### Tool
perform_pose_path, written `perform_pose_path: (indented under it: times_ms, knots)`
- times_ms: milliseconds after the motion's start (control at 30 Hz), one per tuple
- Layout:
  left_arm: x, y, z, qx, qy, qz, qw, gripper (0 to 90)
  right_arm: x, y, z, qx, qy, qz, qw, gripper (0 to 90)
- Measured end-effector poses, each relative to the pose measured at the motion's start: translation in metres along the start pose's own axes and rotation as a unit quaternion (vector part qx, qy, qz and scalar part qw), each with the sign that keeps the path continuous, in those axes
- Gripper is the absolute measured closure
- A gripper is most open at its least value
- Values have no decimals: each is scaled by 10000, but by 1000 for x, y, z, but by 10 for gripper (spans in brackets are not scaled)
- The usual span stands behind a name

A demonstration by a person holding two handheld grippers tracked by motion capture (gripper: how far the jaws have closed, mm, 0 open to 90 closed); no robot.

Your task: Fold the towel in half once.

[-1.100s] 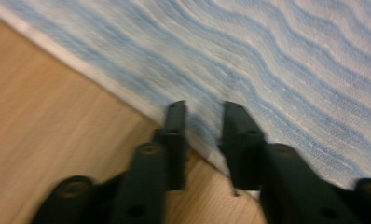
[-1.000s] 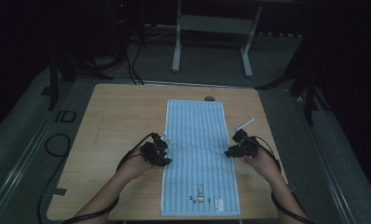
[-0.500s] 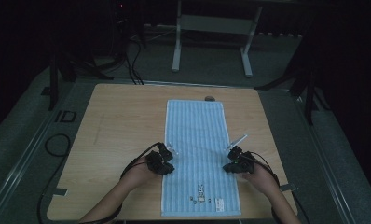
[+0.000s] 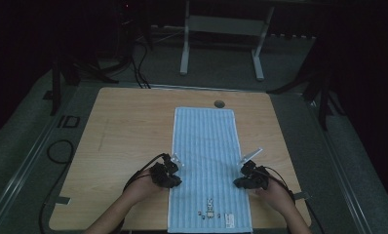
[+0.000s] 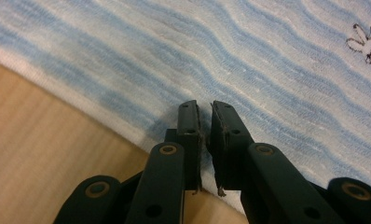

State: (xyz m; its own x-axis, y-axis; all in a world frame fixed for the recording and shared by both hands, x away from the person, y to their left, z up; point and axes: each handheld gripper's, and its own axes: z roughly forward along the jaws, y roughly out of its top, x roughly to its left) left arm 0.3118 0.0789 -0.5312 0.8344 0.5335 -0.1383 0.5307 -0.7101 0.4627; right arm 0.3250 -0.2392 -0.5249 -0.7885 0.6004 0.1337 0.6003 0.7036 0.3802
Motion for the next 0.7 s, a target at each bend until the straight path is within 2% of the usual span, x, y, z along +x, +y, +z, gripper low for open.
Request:
perform_pose_path:
  times_ms: [300, 433, 567, 700]
  knots:
    - [-15, -10, -4, 104, -86, 170, 9998, 810, 17, -10, -2, 18, -33, -124, 9999, 863]
    - [-20, -12, -4, 153, -135, 226, 9995, 807, 21, -12, -2, 49, 29, -130, 9999, 863]
    - [-22, -9, -6, 253, -171, 288, 9991, 792, 22, -10, -6, 78, 45, -221, 9997, 847]
    - [-16, -1, -17, 249, -63, 356, 9990, 767, 14, 2, -21, -66, -51, -229, 9997, 843]
